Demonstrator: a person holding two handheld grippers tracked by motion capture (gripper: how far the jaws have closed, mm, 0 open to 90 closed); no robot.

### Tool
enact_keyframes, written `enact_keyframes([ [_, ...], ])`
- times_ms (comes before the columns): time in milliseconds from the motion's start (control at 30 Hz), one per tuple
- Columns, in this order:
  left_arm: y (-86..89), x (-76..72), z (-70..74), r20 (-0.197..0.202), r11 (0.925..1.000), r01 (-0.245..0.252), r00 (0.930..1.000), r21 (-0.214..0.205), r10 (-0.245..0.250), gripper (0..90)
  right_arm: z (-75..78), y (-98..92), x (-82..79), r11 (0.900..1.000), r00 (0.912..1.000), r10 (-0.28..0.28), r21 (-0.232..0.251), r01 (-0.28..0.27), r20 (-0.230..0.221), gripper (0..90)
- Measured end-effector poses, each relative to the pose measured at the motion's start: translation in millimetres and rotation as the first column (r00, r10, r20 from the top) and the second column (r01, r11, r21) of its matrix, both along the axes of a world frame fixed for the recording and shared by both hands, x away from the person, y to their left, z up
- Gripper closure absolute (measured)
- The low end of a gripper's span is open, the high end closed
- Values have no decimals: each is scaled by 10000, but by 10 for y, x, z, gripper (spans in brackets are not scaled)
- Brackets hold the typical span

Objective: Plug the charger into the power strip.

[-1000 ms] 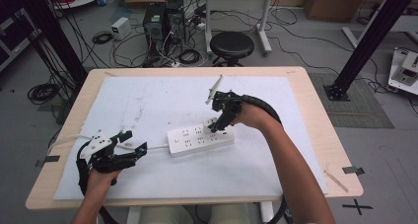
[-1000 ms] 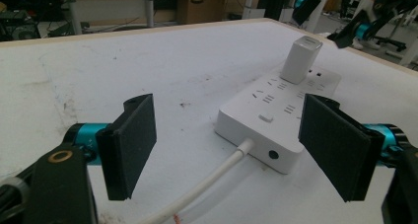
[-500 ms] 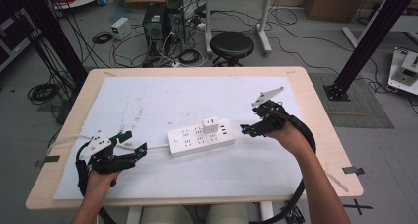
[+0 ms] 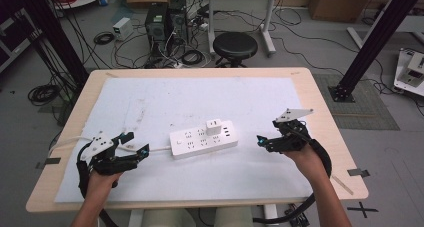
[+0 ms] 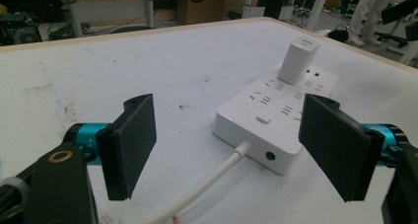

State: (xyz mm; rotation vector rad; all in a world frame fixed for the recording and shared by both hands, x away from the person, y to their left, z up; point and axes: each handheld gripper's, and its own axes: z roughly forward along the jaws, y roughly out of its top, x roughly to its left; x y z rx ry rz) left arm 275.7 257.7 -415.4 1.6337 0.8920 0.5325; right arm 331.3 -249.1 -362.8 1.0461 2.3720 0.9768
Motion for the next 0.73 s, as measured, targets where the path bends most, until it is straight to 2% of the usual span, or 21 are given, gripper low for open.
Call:
enact_keyframes([
  [733,-21,1,6,34,10000,33,10000,0,-33,224,-38,-53,-77,9995,9998,-205,255,205,27,212],
])
